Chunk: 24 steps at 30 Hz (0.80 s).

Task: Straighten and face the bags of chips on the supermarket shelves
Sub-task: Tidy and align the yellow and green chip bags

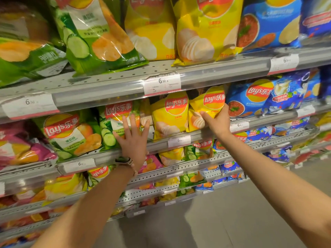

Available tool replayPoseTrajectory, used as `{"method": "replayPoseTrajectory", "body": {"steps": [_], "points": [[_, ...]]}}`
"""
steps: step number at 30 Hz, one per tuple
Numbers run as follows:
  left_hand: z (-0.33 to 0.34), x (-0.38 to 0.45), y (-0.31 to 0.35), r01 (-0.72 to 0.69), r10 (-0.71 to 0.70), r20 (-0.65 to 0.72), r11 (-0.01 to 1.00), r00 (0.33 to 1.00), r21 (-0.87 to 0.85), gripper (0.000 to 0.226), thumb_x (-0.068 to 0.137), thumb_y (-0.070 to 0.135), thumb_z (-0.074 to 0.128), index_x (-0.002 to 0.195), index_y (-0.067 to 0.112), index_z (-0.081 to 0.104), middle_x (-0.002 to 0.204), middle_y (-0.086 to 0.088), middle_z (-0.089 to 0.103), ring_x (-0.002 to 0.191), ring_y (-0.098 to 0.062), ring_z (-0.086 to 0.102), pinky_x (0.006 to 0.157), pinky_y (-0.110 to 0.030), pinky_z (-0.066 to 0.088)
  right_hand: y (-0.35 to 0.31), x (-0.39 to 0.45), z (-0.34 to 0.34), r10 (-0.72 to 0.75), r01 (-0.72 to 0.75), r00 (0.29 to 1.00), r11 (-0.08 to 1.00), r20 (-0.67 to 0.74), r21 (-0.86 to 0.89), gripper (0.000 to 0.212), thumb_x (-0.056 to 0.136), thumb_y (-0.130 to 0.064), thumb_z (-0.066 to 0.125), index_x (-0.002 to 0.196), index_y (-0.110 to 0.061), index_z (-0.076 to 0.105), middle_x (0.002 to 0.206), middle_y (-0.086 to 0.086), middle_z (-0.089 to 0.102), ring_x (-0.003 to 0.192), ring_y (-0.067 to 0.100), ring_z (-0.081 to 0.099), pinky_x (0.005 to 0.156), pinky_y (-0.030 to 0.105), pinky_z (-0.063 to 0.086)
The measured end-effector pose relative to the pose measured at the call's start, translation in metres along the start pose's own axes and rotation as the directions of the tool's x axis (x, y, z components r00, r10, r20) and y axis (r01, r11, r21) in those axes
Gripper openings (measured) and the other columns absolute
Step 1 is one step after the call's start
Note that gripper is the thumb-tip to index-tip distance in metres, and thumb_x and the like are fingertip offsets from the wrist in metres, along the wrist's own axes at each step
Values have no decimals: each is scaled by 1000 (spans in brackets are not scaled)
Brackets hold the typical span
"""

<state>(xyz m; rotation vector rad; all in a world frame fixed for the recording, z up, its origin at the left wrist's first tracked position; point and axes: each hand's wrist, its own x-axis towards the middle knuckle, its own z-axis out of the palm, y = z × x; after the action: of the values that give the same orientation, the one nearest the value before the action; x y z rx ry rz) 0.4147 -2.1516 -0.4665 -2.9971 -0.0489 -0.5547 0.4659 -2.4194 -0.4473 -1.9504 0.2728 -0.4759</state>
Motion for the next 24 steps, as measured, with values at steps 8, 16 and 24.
{"method": "replayPoseTrajectory", "body": {"steps": [8,16,24], "points": [[6,-30,3,-209,211,-181,977,961,26,78,70,15,83,140,20,48,147,-29,36,136,-46,32,99,-71,28,6,-18,11,-10,19,994,997,-107,80,64,87,-31,66,138,-8,36,135,11,49,125,24,48,106,42,40],[67,-98,39,-450,436,-109,866,893,-218,80,47,-2,87,124,7,63,127,-21,51,116,-40,52,91,-51,48,63,-90,10,-168,198,959,974,-229,115,44,92,-25,57,133,-16,42,129,-2,44,122,15,45,101,23,36],[153,-100,70,-175,279,318,932,906,-318,83,72,16,75,145,15,37,142,-15,39,126,-37,41,101,-46,40,153,-104,30,-113,107,989,992,-96,-61,66,76,-8,76,131,0,41,132,16,44,124,28,40,106,33,31]]}}
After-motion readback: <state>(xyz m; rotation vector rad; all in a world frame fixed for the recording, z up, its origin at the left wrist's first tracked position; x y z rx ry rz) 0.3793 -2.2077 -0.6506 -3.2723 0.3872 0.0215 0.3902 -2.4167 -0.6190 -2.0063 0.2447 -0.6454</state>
